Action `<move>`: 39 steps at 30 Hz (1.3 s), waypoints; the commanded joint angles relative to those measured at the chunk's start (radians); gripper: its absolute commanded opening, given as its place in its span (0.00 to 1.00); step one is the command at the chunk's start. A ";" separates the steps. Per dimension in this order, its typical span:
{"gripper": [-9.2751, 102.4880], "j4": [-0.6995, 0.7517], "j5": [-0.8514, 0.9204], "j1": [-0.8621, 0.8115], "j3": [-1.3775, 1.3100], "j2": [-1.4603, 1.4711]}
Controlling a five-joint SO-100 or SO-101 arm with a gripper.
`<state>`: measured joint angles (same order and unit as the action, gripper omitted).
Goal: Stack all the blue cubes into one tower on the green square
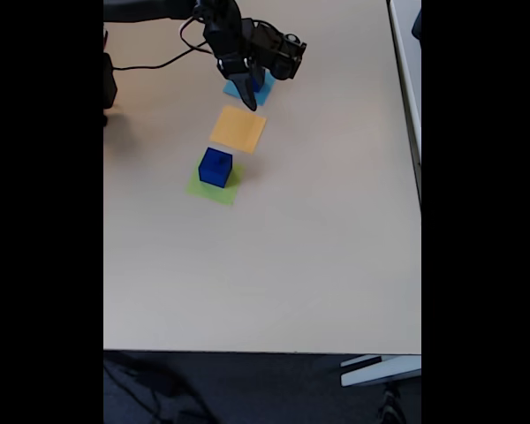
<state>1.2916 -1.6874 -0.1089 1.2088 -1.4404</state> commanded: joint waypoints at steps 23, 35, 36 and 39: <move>0.35 0.224 -0.603 0.364 -0.499 0.341; 0.37 0.272 -0.538 0.328 -0.528 0.413; 0.37 0.267 -0.535 0.328 -0.531 0.423; 0.36 0.265 -0.529 0.330 -0.545 0.457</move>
<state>1.5647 -2.2258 0.2270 0.7256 -0.9725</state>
